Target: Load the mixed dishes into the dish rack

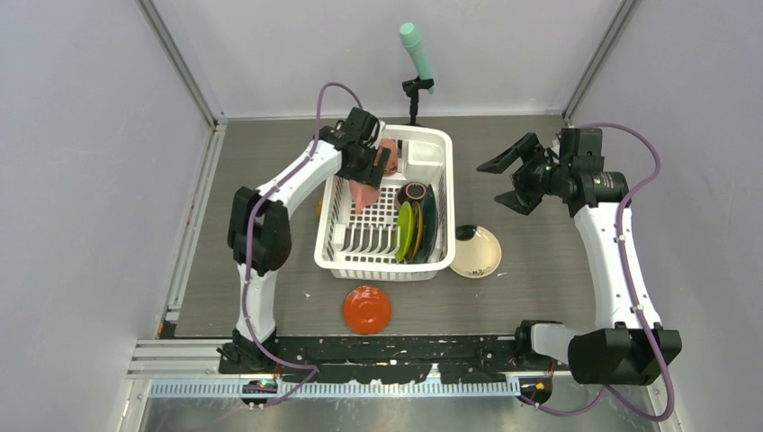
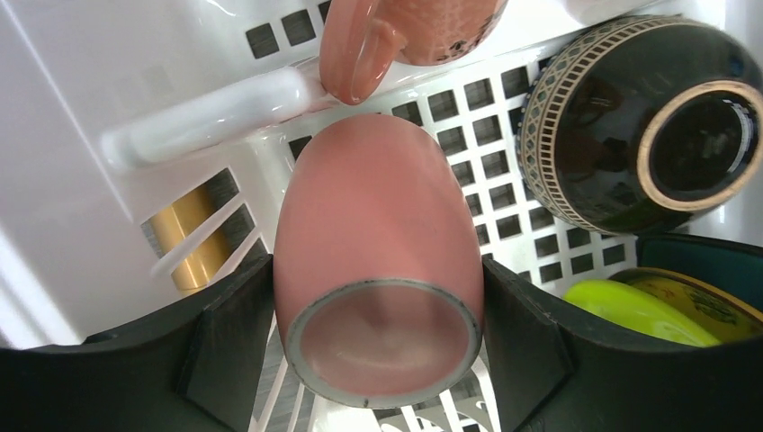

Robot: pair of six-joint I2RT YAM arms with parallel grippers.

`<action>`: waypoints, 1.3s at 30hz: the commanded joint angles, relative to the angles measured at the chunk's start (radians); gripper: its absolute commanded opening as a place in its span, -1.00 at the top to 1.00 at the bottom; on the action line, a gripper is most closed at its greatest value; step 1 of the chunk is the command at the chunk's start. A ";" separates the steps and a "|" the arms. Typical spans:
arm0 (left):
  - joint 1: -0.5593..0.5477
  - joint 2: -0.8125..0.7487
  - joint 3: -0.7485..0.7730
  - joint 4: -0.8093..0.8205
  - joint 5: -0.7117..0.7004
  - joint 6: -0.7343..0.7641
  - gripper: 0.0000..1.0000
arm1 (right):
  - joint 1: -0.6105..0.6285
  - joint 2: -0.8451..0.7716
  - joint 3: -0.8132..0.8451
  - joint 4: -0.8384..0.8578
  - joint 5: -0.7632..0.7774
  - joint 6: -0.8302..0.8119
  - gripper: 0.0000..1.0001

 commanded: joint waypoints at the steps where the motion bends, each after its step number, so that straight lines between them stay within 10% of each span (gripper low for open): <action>1: -0.002 0.017 0.073 0.003 -0.040 0.026 1.00 | -0.004 -0.088 -0.064 -0.016 0.065 -0.049 -0.78; 3: -0.002 0.027 0.086 -0.011 -0.045 0.029 0.98 | -0.004 -0.115 -0.102 -0.017 0.070 -0.051 -0.78; 7: -0.002 0.046 0.131 -0.065 -0.037 0.030 -0.05 | -0.004 -0.149 -0.162 -0.064 0.169 -0.071 -0.98; 14: -0.002 -0.003 0.187 -0.122 -0.005 -0.008 -0.97 | -0.004 -0.149 -0.289 -0.061 0.278 -0.076 -0.93; 27: -0.002 -0.069 0.209 -0.184 0.084 -0.016 -0.95 | -0.004 -0.184 -0.474 0.069 0.372 -0.051 -0.86; 39: -0.042 -0.457 -0.063 -0.069 0.372 -0.149 -0.85 | -0.004 -0.072 -0.596 0.177 0.410 0.014 -0.37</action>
